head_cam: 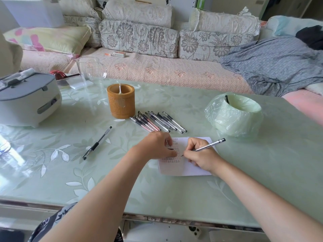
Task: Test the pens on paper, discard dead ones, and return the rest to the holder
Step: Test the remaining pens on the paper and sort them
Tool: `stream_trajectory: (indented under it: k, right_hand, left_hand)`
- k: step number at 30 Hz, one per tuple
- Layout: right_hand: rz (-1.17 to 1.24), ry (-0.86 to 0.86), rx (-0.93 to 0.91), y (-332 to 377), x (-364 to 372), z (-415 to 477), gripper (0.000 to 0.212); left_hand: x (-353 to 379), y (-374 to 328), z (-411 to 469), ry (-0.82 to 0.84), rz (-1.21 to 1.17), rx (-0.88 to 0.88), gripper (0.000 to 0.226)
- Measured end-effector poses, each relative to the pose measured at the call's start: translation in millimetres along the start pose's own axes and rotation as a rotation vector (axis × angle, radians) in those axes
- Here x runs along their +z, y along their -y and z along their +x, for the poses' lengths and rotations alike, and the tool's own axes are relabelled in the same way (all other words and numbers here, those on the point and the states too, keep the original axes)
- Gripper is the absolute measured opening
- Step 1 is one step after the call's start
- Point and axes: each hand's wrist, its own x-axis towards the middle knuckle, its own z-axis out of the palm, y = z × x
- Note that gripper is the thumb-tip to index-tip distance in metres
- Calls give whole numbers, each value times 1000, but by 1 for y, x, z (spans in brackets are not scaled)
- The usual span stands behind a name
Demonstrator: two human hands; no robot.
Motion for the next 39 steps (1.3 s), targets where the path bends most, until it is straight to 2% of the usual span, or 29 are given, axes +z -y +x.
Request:
stream_trajectory:
  k: [6, 9, 12, 15, 18, 20, 22, 24, 28, 30, 34, 39]
  right_hand:
    - [146, -42, -9, 3, -3, 2, 13]
    - [132, -31, -37, 4, -7, 3, 27]
    - [188, 1, -37, 7, -10, 3, 37]
    - [363, 60, -53, 12, -14, 0, 39]
    - [557, 104, 2, 20, -19, 1, 39]
    - [595, 92, 59, 24, -19, 3, 40]
    - [525, 51, 67, 25, -18, 6, 38]
    - [332, -6, 23, 24, -17, 9, 38]
    - [-406, -131, -106, 20, -14, 12, 31]
    - [-631, -138, -127, 20, -11, 10, 20]
    - [-735, -137, -177, 24, -6, 6, 19]
    - [-707, -90, -221, 26, -4, 8, 19]
  left_hand:
    - [-19, 4, -6, 79, 58, -6, 27]
    - [-22, 7, -8, 87, 100, -5, 17]
    - [-20, 4, -8, 66, 91, -7, 11]
    - [-21, 1, -8, 15, 95, 19, 14]
    - [-25, 0, -10, -46, 63, 30, 12]
    - [-27, 0, -10, -75, 45, 35, 14]
    - [-29, 1, -10, -96, 20, 37, 16]
    - [-31, 1, -11, -107, 6, 25, 20]
    - [-34, 2, -10, -99, -19, 1, 18]
    - [-35, 3, -10, -101, -37, -3, 16]
    - [-35, 1, -11, -95, -43, -2, 15]
    - [-36, -4, -14, -65, -57, 16, 13]
